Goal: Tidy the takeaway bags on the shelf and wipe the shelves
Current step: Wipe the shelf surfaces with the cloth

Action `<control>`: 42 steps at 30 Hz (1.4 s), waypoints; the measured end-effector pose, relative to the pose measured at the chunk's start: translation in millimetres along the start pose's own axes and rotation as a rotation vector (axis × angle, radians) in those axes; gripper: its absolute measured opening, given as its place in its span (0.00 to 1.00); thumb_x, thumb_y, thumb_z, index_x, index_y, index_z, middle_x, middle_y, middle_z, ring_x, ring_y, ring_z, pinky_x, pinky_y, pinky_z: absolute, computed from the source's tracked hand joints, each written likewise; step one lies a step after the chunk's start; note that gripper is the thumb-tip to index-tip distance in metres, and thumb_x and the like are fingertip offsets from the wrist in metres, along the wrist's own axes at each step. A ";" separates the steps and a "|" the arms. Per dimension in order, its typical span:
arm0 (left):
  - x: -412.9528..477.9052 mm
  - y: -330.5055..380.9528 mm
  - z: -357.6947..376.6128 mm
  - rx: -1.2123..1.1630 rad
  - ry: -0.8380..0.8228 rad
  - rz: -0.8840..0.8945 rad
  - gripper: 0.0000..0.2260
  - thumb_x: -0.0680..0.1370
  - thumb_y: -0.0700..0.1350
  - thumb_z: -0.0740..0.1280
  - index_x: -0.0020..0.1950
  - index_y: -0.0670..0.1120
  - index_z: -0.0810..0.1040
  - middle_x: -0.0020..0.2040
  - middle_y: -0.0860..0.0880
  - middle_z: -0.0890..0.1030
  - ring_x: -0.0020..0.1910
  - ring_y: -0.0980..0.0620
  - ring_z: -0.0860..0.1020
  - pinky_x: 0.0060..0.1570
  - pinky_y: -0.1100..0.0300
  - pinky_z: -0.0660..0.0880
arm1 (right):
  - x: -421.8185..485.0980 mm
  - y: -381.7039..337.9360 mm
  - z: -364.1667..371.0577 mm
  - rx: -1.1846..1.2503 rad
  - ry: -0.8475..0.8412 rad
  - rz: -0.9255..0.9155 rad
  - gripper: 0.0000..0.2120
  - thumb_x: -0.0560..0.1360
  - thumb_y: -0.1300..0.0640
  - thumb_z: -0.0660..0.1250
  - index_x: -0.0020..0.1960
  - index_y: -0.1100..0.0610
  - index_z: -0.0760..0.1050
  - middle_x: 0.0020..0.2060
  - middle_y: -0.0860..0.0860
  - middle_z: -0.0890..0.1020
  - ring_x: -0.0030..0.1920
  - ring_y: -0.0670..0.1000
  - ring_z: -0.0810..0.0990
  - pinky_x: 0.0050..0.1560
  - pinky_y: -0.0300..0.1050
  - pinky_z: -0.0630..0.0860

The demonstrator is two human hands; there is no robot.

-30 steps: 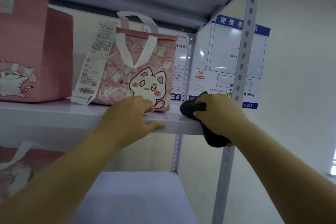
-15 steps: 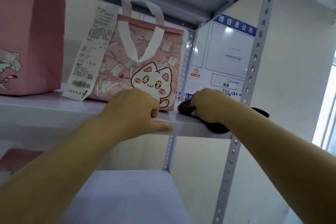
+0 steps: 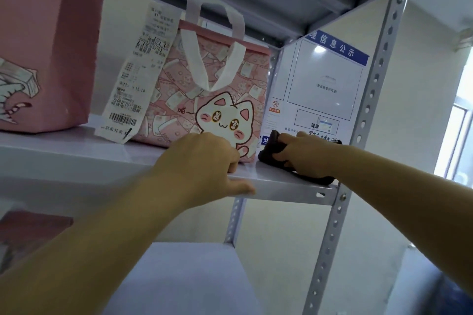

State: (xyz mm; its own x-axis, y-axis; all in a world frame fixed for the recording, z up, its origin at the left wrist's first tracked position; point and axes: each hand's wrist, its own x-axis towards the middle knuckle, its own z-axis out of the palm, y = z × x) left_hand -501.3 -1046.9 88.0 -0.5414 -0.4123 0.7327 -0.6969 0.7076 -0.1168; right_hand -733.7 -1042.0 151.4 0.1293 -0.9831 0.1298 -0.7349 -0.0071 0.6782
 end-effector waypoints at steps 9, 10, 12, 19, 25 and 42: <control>-0.9 0.2 1.5 0.005 0.011 0.018 0.24 0.63 0.73 0.53 0.33 0.52 0.68 0.33 0.56 0.72 0.34 0.54 0.71 0.33 0.59 0.63 | -0.1 -1.3 3.6 -0.099 0.001 -0.035 0.22 0.79 0.58 0.54 0.71 0.43 0.60 0.64 0.53 0.60 0.52 0.57 0.64 0.49 0.53 0.68; -1.4 0.5 1.4 0.003 0.010 0.016 0.24 0.63 0.73 0.54 0.32 0.52 0.68 0.33 0.56 0.71 0.34 0.54 0.71 0.33 0.59 0.63 | 6.2 -2.8 4.7 -0.116 -0.017 -0.015 0.22 0.79 0.57 0.53 0.72 0.44 0.59 0.65 0.54 0.60 0.55 0.60 0.64 0.52 0.56 0.68; -2.1 1.3 1.1 0.006 0.009 0.011 0.24 0.63 0.73 0.53 0.31 0.52 0.66 0.33 0.56 0.71 0.34 0.54 0.71 0.32 0.59 0.61 | 17.7 -4.7 7.3 -0.144 -0.050 0.013 0.20 0.80 0.55 0.50 0.72 0.47 0.60 0.68 0.55 0.58 0.59 0.64 0.63 0.57 0.62 0.68; -2.4 1.2 1.2 0.025 0.020 0.017 0.23 0.66 0.72 0.57 0.32 0.52 0.66 0.33 0.56 0.70 0.34 0.54 0.70 0.32 0.59 0.61 | 12.1 10.9 15.7 -0.027 -0.030 -0.066 0.26 0.78 0.59 0.51 0.71 0.37 0.52 0.66 0.48 0.58 0.55 0.59 0.65 0.55 0.59 0.72; -1.3 1.4 2.4 0.012 0.034 0.011 0.23 0.66 0.72 0.57 0.30 0.52 0.64 0.33 0.56 0.71 0.33 0.55 0.70 0.31 0.60 0.60 | 11.6 19.3 18.6 0.010 -0.031 -0.061 0.26 0.78 0.60 0.53 0.70 0.38 0.58 0.67 0.47 0.61 0.56 0.57 0.65 0.57 0.57 0.72; -1.2 0.9 4.9 -0.003 0.061 0.000 0.24 0.64 0.72 0.57 0.34 0.52 0.72 0.34 0.56 0.74 0.34 0.54 0.72 0.32 0.59 0.64 | 6.4 8.9 14.7 0.247 0.041 -0.037 0.17 0.79 0.61 0.57 0.67 0.53 0.71 0.66 0.55 0.68 0.62 0.58 0.69 0.60 0.50 0.68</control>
State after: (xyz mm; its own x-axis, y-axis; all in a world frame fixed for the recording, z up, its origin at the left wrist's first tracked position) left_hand -503.6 -1048.6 83.8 -0.5119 -0.3764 0.7721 -0.6950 0.7098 -0.1148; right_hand -749.2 -1051.0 147.6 0.1828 -0.9730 0.1410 -0.8687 -0.0927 0.4866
